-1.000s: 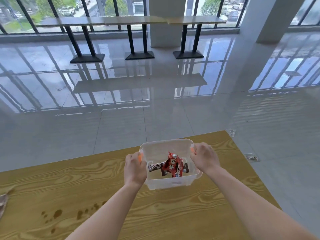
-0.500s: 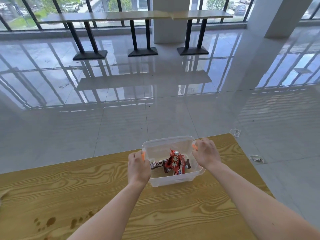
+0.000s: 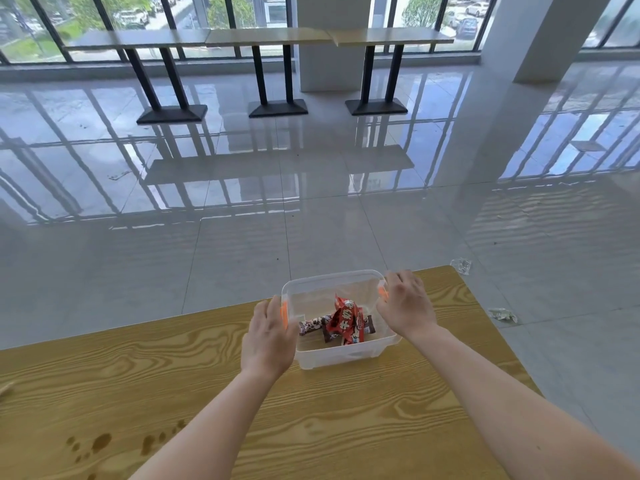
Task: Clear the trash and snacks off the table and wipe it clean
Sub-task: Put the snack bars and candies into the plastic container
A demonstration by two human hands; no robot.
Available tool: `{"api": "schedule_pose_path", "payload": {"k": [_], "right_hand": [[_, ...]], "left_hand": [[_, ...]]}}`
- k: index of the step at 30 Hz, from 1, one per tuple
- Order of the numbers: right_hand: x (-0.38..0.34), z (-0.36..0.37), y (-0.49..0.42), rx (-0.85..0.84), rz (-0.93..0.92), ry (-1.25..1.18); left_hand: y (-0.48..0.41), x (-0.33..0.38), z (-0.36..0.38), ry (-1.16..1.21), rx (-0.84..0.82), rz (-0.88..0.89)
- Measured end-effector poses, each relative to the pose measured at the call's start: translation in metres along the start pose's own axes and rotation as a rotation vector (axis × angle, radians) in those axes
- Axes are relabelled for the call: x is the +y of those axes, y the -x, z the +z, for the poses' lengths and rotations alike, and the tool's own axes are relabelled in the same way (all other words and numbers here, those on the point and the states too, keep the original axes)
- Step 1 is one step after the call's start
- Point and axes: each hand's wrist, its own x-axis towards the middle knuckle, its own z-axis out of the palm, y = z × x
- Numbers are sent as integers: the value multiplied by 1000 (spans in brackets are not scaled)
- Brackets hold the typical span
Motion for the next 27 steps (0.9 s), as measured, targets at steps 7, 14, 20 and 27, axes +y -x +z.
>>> {"api": "schedule_pose_path", "payload": {"k": [7, 14, 20, 27], "right_hand": [[-24, -16, 22, 41, -110, -40], [-67, -11, 60, -43, -215, -40], [-96, -11, 95, -60, -355, 48], [-153, -1, 131, -135, -501, 46]], "left_hand": [[11, -9, -15, -226, 38, 184], [49, -29, -42, -309, 61, 190], [89, -49, -70, -355, 94, 166], [155, -111, -105, -328, 175, 15]]}}
